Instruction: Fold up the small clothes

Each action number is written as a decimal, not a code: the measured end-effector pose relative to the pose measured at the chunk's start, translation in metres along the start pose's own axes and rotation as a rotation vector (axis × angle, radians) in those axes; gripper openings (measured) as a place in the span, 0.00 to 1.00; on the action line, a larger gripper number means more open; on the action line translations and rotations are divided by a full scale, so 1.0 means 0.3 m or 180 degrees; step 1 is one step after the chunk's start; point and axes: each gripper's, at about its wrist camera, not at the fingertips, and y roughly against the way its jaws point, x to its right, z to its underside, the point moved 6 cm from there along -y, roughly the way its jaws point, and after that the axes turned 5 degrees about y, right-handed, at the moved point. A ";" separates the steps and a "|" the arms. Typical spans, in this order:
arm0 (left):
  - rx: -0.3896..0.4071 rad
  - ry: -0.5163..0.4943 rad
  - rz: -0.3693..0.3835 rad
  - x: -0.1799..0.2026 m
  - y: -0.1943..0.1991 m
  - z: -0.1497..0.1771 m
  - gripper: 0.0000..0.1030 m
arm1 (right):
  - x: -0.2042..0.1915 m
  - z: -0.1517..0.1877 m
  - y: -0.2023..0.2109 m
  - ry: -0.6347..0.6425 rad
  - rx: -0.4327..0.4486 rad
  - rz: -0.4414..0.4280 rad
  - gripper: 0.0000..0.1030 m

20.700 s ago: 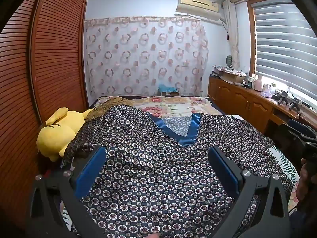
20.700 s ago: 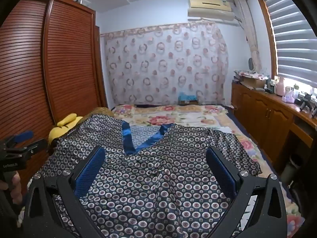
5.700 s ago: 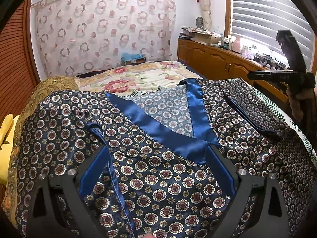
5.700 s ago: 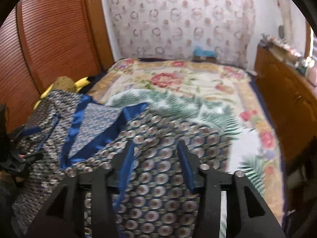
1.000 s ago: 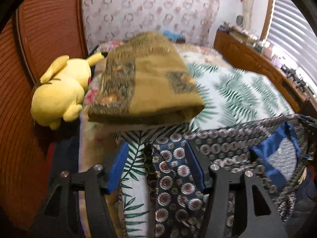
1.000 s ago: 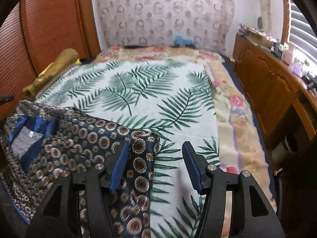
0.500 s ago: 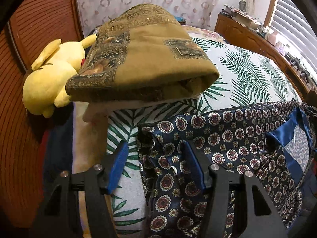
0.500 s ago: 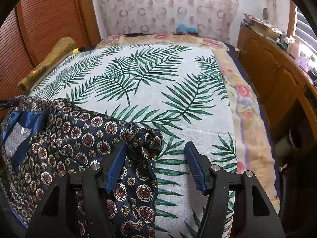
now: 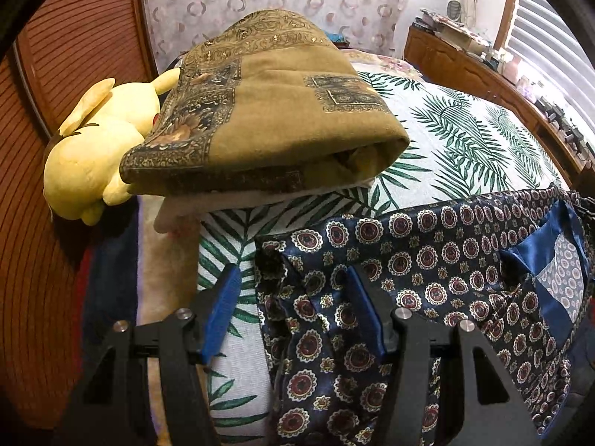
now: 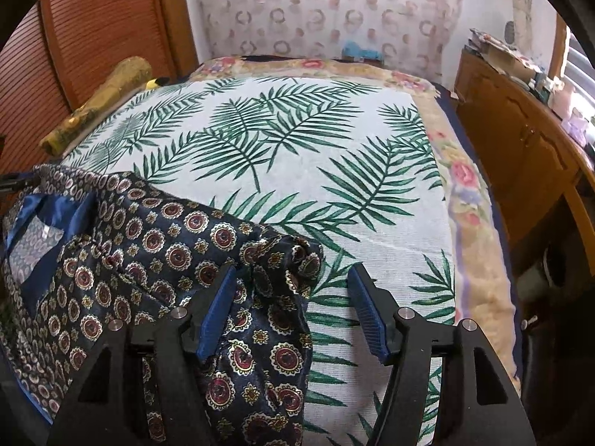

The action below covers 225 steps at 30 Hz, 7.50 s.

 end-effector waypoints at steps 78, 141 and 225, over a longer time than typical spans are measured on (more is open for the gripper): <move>0.0706 -0.0222 0.0178 0.170 0.131 -0.354 0.55 | 0.278 -0.299 0.001 -0.0128 0.0187 0.0708 0.53; 0.0863 -0.0063 0.0394 0.196 0.152 -0.195 0.00 | 0.298 -0.150 0.030 -0.0653 0.0177 0.0387 0.00; 0.0462 0.0273 0.0174 0.137 0.109 0.168 0.55 | -0.278 -0.095 -0.075 0.0213 0.0173 0.0020 0.49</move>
